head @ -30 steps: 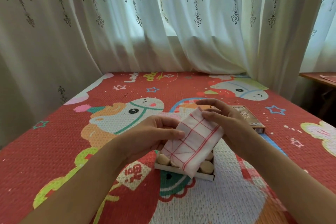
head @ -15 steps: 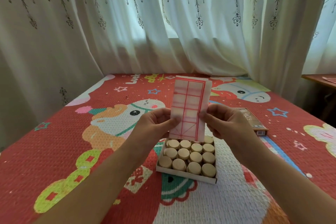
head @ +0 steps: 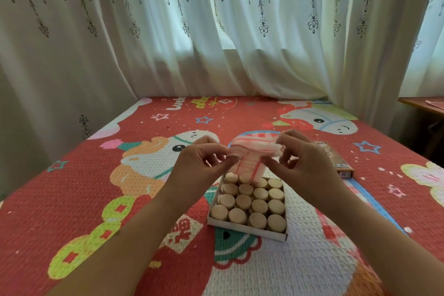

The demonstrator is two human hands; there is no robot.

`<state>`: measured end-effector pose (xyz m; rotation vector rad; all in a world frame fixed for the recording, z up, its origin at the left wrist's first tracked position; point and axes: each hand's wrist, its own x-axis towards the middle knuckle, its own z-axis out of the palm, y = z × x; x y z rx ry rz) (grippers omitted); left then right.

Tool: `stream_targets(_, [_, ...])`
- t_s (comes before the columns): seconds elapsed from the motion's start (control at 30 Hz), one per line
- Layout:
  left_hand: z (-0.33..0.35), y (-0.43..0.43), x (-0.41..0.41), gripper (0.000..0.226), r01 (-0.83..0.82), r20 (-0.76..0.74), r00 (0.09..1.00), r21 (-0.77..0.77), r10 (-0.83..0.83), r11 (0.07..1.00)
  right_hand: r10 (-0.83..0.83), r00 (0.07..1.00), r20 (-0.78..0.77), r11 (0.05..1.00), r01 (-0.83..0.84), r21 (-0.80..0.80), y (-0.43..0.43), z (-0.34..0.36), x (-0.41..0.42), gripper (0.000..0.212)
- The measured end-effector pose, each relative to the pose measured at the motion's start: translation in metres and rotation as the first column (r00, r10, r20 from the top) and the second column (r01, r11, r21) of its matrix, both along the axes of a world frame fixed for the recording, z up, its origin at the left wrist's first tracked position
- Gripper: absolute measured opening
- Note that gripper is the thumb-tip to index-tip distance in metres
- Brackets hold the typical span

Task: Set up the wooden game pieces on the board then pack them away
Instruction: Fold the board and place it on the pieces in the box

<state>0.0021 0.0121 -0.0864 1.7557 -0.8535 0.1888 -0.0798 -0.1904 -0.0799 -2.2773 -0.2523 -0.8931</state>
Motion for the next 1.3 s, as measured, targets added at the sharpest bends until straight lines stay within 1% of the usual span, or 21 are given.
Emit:
stream_targets(0.03, [-0.002, 0.003, 0.002, 0.007, 0.015, 0.028, 0.999, 0.081, -0.017, 0.997, 0.049, 0.998, -0.027, 0.996, -0.05, -0.076, -0.004, 0.0, -0.001, 0.016])
stream_targets(0.07, [-0.003, 0.006, 0.003, 0.013, 0.042, 0.044, 0.998, 0.18, -0.05, 0.983, 0.094, 0.992, -0.081, 0.983, -0.105, -0.151, -0.007, 0.0, -0.001, 0.018])
stream_targets(0.13, [-0.003, 0.012, 0.002, 0.016, 0.109, 0.043, 0.99, 0.386, -0.136, 0.916, 0.142, 0.958, -0.248, 0.942, -0.208, -0.263, -0.01, 0.001, -0.003, 0.021])
stream_targets(0.17, [-0.001, 0.014, 0.0, 0.019, 0.143, 0.026, 0.984, 0.465, -0.175, 0.873, 0.148, 0.931, -0.334, 0.925, -0.25, -0.286, -0.01, 0.002, -0.005, 0.02])
stream_targets(0.2, [0.001, 0.015, -0.002, 0.023, 0.169, -0.001, 0.98, 0.523, -0.198, 0.836, 0.15, 0.902, -0.404, 0.914, -0.283, -0.292, -0.009, 0.003, -0.007, 0.02])
stream_targets(0.27, [0.004, 0.016, -0.004, 0.028, 0.206, -0.049, 0.974, 0.589, -0.22, 0.782, 0.158, 0.858, -0.489, 0.903, -0.326, -0.281, -0.007, 0.005, -0.01, 0.024])
stream_targets(0.37, [0.008, 0.018, -0.005, 0.027, 0.209, -0.049, 0.971, 0.643, -0.233, 0.737, 0.16, 0.828, -0.538, 0.899, -0.347, -0.268, -0.004, 0.007, -0.013, 0.025])
stream_targets(0.43, [0.011, 0.021, -0.005, 0.019, 0.217, -0.053, 0.968, 0.658, -0.243, 0.721, 0.179, 0.828, -0.531, 0.905, -0.351, -0.242, -0.003, 0.008, -0.013, 0.016])
stream_targets(0.5, [0.014, 0.023, -0.005, 0.009, 0.237, -0.08, 0.966, 0.651, -0.245, 0.721, 0.202, 0.831, -0.518, 0.926, -0.335, -0.177, -0.003, 0.008, -0.014, 0.003])
stream_targets(0.6, [0.016, 0.023, -0.004, 0.028, 0.269, -0.154, 0.963, 0.62, -0.222, 0.737, 0.203, 0.825, -0.527, 0.964, -0.262, -0.038, -0.003, 0.003, -0.009, 0.016])
stream_targets(0.73, [0.017, 0.022, -0.003, 0.036, 0.216, -0.223, 0.97, 0.621, -0.094, 0.754, 0.123, 0.853, -0.507, 0.992, -0.101, 0.072, -0.001, -0.007, 0.0, 0.016])
stream_targets(0.83, [0.016, 0.024, 0.0, 0.039, 0.207, -0.276, 0.96, 0.618, -0.037, 0.758, 0.13, 0.851, -0.509, 0.973, -0.011, 0.231, 0.003, -0.012, 0.005, 0.019])
stream_targets(0.87, [0.016, 0.024, -0.001, 0.04, 0.203, -0.281, 0.959, 0.614, -0.029, 0.763, 0.126, 0.853, -0.506, 0.967, 0.008, 0.254, 0.003, -0.014, 0.007, 0.02])
stream_targets(0.93, [0.016, 0.022, -0.001, 0.042, 0.173, -0.282, 0.959, 0.588, 0.0, 0.79, 0.099, 0.86, -0.5, 0.971, 0.027, 0.238, 0.003, -0.017, 0.011, 0.02])
stream_targets(1.03, [0.016, 0.02, -0.001, 0.04, 0.101, -0.277, 0.959, 0.541, 0.064, 0.835, 0.021, 0.887, -0.462, 0.991, 0.044, 0.129, 0.001, -0.02, 0.013, 0.018])
stream_targets(1.1, [0.014, 0.021, 0.0, 0.04, 0.107, -0.294, 0.953, 0.558, 0.075, 0.823, -0.03, 0.904, -0.426, 0.997, 0.058, 0.052, 0.002, -0.022, 0.014, 0.02])
stream_targets(1.2, [0.012, 0.02, 0.001, 0.045, 0.118, -0.315, 0.944, 0.604, 0.1, 0.788, -0.059, 0.923, -0.38, 0.998, 0.062, -0.003, 0.005, -0.025, 0.016, 0.018])
stream_targets(1.3, [0.012, 0.015, -0.001, 0.053, 0.112, -0.351, 0.928, 0.581, 0.124, 0.806, -0.097, 0.936, -0.339, 0.995, 0.079, -0.065, 0.009, -0.027, 0.019, 0.015])
